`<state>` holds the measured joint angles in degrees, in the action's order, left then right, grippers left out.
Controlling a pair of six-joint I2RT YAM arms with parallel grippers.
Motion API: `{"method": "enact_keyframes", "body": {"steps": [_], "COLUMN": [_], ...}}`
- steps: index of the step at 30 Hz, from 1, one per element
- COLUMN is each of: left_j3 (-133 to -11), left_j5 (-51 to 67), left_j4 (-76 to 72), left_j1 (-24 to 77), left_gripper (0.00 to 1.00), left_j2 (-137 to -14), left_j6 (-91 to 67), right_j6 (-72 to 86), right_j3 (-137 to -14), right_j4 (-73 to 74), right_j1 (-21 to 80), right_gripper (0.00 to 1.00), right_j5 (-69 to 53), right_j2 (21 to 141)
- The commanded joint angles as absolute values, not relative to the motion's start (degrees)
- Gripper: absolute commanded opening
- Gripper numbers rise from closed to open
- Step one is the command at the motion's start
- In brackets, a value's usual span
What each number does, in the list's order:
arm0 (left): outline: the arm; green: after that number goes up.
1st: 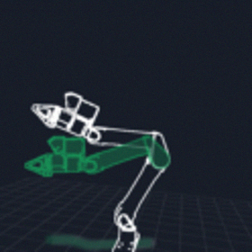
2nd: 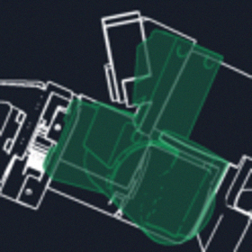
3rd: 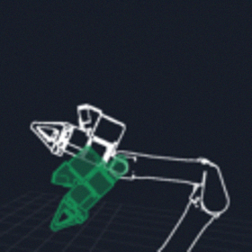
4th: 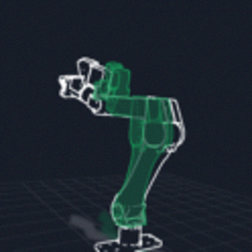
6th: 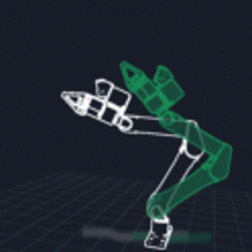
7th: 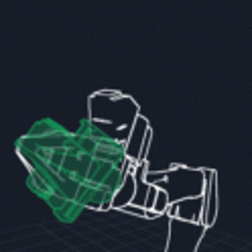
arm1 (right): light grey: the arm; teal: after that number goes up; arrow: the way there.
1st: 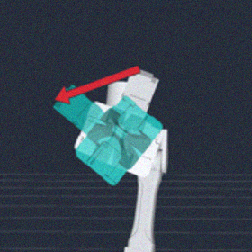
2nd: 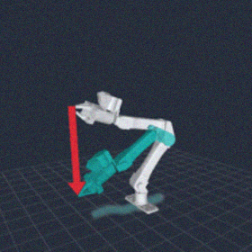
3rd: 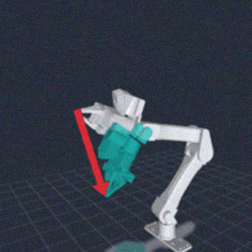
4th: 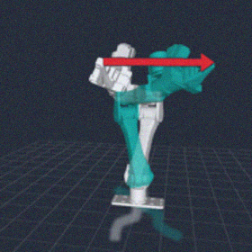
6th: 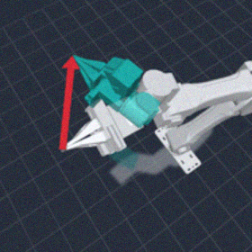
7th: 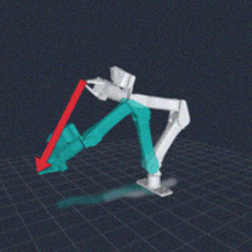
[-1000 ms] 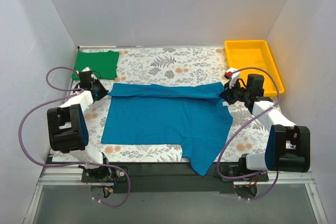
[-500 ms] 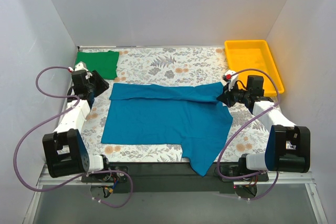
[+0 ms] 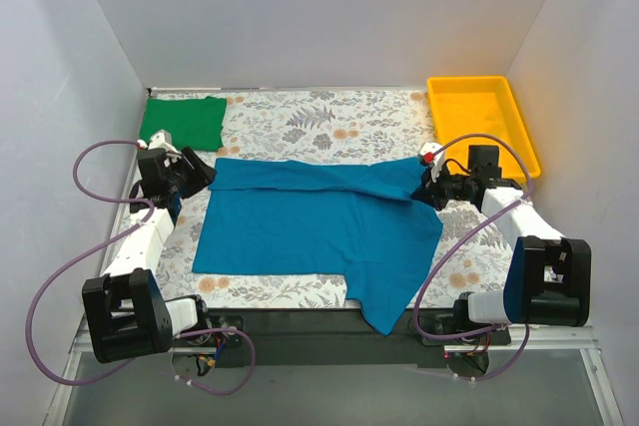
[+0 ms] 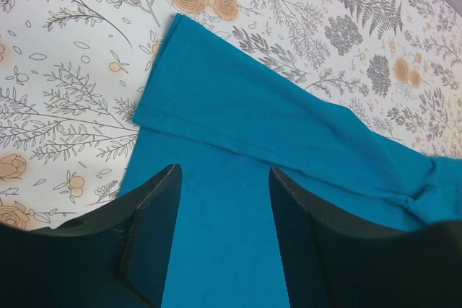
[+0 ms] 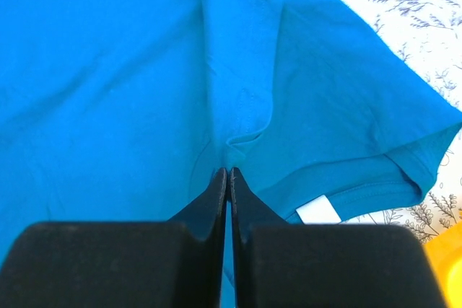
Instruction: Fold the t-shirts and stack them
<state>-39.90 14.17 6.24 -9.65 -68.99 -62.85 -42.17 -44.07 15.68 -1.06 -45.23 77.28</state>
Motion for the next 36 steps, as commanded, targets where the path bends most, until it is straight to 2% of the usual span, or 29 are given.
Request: {"method": "enact_keyframes", "body": {"steps": [1,7,8,11,15,19,22,25,36], "left_j3": [-39.6,-39.4,-39.3,-39.3,-39.1,-39.1,-38.9,-38.8,-38.6], "left_j5": [16.4,17.3,17.6,18.0,18.5,18.8,19.3,19.6,19.5], "left_j4": [5.7,5.4,5.4,5.2,4.9,4.9,4.7,4.7,4.8], "left_j1": [-9.8,-9.5,-9.4,-9.2,-9.2,-9.2,-9.1,-8.9,-8.3], "left_gripper": [0.51,0.51,0.51,0.51,0.51,0.51,0.52,0.52,0.52], "left_j2": [-66.7,-66.3,-66.3,-66.3,-66.1,-65.7,-65.6,-65.7,-65.4], "left_j6": [-62.1,-62.3,-62.3,-62.5,-62.7,-62.7,-62.8,-62.8,-62.7], "right_j6": [-53.4,-59.3,-59.2,-56.1,-45.4,-37.3,-35.5,-35.5,-31.0], "right_j3": [-46.6,-45.7,-46.2,-49.6,-59.7,-64.2,-65.7,-66.4,-75.0], "right_j4": [24.2,29.1,29.5,28.7,26.9,26.8,27.3,27.6,29.9], "right_j1": [-1.3,-1.3,-1.3,-1.3,-1.3,-1.2,-0.1,4.4,10.2], "right_gripper": [0.06,0.27,0.39,0.56,0.59,0.61,0.62,0.62,0.60], "right_j5": [-46.3,-42.0,-41.8,-40.2,-36.7,-38.5,-41.1,-38.5,-33.8], "right_j2": [78.0,76.0,75.7,74.4,79.8,85.9,90.1,93.1,106.4]}}
